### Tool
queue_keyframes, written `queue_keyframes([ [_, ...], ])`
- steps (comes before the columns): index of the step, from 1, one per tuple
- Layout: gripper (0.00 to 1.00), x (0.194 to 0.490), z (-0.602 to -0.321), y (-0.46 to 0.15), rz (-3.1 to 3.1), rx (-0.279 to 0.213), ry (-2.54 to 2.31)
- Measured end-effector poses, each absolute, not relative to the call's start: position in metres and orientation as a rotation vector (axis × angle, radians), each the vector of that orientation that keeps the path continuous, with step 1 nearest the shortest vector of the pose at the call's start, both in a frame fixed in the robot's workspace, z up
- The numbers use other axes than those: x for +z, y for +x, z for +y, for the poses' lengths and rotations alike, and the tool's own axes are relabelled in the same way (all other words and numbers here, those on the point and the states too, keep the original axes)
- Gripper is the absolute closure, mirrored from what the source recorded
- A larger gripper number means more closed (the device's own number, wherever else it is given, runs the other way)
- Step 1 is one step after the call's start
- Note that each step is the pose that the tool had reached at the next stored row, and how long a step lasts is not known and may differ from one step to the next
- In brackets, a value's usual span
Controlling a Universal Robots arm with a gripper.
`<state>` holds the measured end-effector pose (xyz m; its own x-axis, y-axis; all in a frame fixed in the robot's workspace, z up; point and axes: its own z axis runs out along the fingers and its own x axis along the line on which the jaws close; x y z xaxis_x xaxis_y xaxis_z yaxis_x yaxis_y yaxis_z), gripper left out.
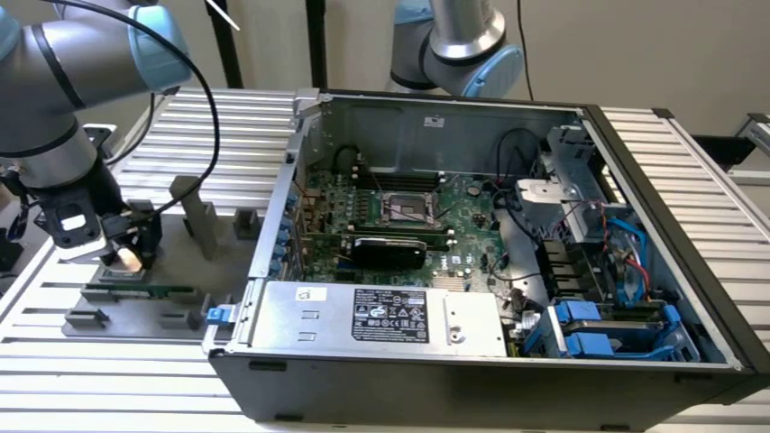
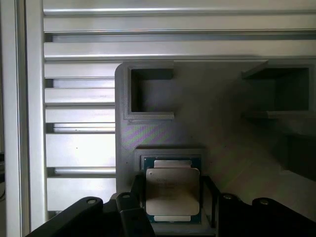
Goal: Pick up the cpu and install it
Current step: 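Pick up the cpu and move it towards the insertion slot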
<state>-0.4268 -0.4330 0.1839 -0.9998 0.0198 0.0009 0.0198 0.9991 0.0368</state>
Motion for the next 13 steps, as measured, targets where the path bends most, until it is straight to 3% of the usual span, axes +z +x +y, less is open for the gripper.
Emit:
queue_keyframes([
  [13,0.45,0.198,-0.433,-0.427,-3.140,-0.058,-0.031],
])
